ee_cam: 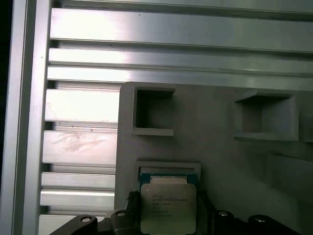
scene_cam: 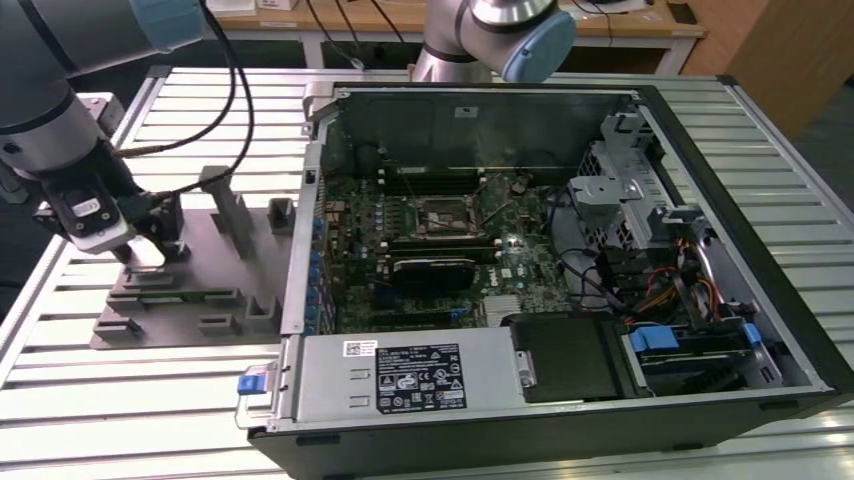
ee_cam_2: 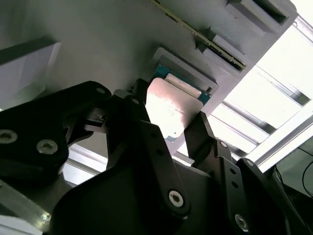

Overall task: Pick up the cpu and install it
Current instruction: 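Pick up the cpu and move it towards the insertion slot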

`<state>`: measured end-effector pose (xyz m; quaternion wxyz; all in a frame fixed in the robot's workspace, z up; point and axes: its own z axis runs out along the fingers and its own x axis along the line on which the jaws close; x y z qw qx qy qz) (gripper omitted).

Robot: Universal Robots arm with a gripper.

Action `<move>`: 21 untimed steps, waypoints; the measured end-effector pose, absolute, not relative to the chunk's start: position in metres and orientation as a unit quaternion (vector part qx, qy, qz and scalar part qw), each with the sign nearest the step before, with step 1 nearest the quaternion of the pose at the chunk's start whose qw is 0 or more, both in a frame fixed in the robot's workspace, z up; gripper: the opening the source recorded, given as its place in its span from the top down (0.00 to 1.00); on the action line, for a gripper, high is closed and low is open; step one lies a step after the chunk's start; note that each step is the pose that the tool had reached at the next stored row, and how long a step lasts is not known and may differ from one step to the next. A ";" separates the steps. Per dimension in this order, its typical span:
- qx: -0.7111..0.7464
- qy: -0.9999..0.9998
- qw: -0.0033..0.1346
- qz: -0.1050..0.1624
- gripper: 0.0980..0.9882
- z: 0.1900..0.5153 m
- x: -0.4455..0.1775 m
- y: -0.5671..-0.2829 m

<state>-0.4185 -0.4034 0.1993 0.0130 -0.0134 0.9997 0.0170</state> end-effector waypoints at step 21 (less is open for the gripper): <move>-0.013 1.000 0.013 0.017 0.50 0.261 -0.419 -0.403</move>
